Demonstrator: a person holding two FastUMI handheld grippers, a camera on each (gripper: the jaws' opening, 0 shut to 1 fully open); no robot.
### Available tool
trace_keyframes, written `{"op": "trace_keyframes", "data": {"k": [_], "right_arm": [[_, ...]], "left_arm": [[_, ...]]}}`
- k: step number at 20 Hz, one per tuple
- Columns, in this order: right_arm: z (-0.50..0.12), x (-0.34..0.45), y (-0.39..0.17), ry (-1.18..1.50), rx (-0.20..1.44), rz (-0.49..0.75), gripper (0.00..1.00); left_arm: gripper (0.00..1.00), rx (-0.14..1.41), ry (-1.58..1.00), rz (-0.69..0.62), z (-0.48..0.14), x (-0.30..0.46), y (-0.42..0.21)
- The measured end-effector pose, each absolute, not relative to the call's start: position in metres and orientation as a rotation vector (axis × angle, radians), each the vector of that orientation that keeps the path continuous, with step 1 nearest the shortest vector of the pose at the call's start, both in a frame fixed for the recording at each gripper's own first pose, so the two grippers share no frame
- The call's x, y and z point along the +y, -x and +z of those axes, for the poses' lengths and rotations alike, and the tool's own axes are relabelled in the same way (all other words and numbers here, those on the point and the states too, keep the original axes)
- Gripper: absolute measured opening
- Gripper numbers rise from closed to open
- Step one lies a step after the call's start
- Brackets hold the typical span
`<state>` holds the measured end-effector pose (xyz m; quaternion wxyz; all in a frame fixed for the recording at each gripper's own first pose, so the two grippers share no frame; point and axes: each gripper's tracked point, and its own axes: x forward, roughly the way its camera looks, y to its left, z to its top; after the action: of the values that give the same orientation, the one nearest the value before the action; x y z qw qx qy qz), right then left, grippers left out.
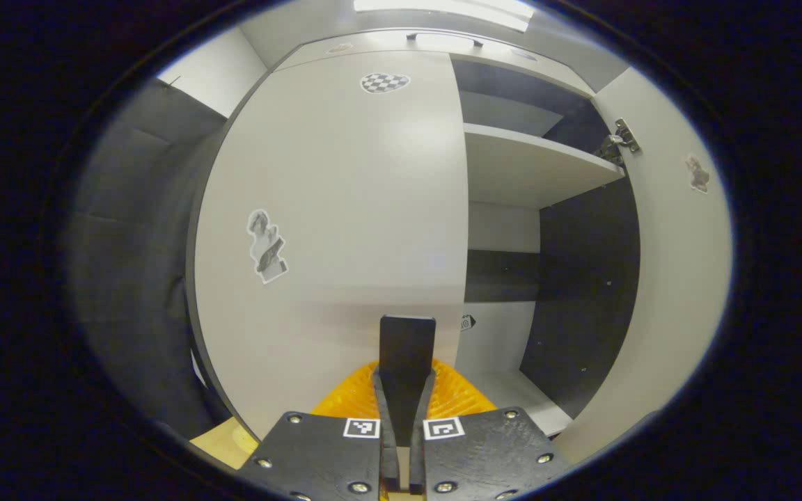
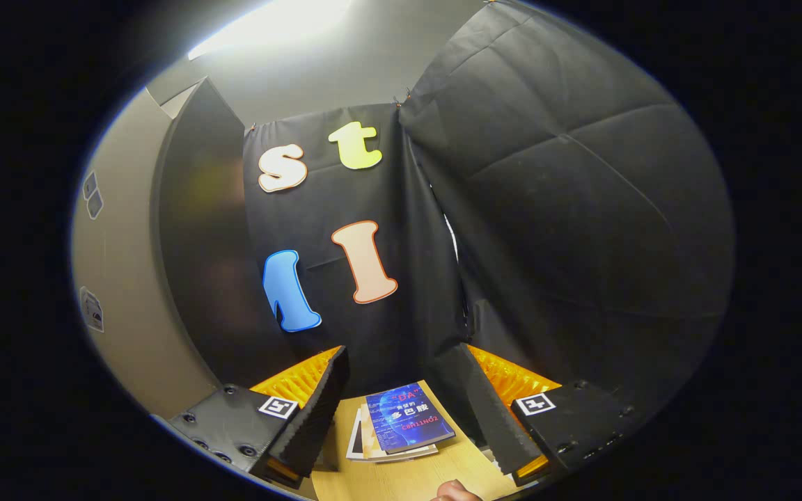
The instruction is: Open the right door of the double-door shoe cabinet with the right hand, and open the left door with the left hand.
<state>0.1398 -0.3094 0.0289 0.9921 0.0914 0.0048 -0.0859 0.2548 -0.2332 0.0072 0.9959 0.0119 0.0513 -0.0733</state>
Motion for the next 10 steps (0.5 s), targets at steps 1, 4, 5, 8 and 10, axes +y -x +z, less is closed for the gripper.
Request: {"op": "trace_keyframes", "data": {"k": [1, 4, 5, 8, 10], "right_arm": [[0.03, -0.307, -0.138, -0.185, 0.008, -0.171, 0.92], [0.033, -0.303, -0.127, -0.175, 0.0, -0.177, 0.98], [0.035, -0.301, -0.122, -0.172, -0.004, -0.18, 0.92], [0.039, -0.291, -0.109, -0.18, -0.02, -0.193, 0.98], [0.04, -0.281, -0.099, -0.197, -0.015, -0.193, 0.98]], "left_arm": [[0.08, 0.105, -0.02, -0.151, 0.007, -0.232, -0.254], [0.08, 0.13, -0.018, -0.181, 0.005, -0.232, -0.249], [0.08, 0.134, -0.007, -0.193, 0.005, -0.231, -0.248], [0.08, 0.116, 0.006, -0.225, 0.006, -0.228, -0.245], [0.08, 0.119, 0.001, -0.244, 0.005, -0.228, -0.244]]}}
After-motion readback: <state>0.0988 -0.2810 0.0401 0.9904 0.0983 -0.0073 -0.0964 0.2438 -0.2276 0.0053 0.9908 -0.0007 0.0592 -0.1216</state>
